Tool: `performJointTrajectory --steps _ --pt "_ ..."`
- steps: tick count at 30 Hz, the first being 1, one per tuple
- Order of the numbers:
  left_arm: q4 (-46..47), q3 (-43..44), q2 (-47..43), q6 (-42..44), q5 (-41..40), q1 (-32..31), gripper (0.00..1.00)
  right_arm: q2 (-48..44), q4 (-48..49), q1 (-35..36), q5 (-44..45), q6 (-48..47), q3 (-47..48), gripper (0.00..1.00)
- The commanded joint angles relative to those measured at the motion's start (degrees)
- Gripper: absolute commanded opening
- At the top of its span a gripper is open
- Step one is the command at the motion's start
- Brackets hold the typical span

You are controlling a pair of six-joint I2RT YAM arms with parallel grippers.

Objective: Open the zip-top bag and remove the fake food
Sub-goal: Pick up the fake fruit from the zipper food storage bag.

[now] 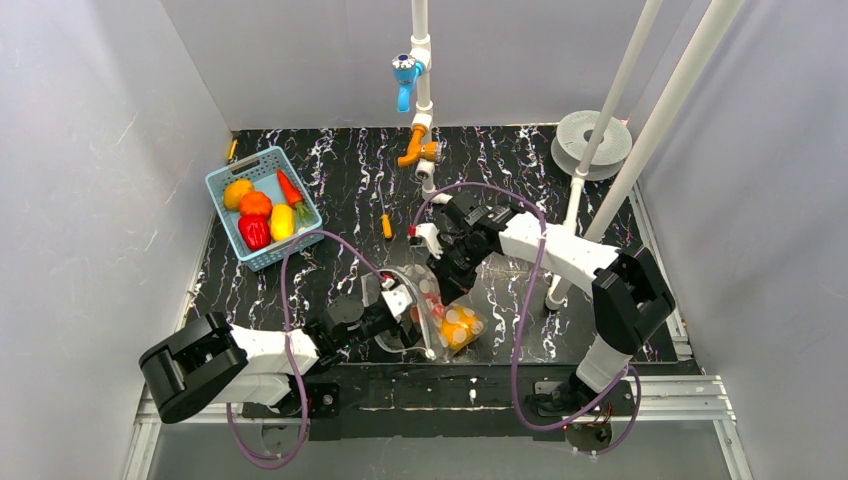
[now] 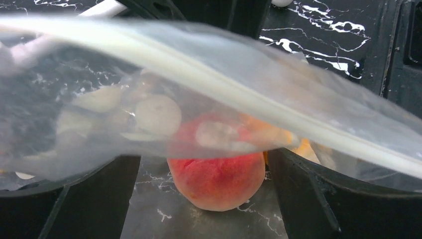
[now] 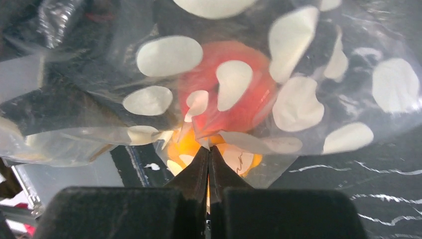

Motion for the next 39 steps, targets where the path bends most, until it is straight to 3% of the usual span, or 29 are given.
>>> performJointTrajectory --steps 1,13,22,35,39 --pt "1.1 -1.3 0.5 2.4 -1.9 0.5 0.98 -3.0 2.3 -2.5 6.8 0.3 1.1 0.01" --pt "-2.6 3.8 6.3 7.1 1.9 1.8 0.98 -0.1 2.4 -4.4 12.5 1.1 1.7 0.01" --pt "12.2 7.9 22.7 4.5 0.7 1.8 0.98 0.6 3.2 -4.1 14.8 2.0 1.4 0.01" --pt "12.3 14.5 28.0 3.1 0.0 1.8 0.98 5.5 1.6 -1.4 16.8 2.2 3.4 0.01" --pt "11.7 14.9 30.0 2.0 -0.1 1.8 0.88 5.0 1.8 -1.3 17.2 2.1 3.1 0.01"
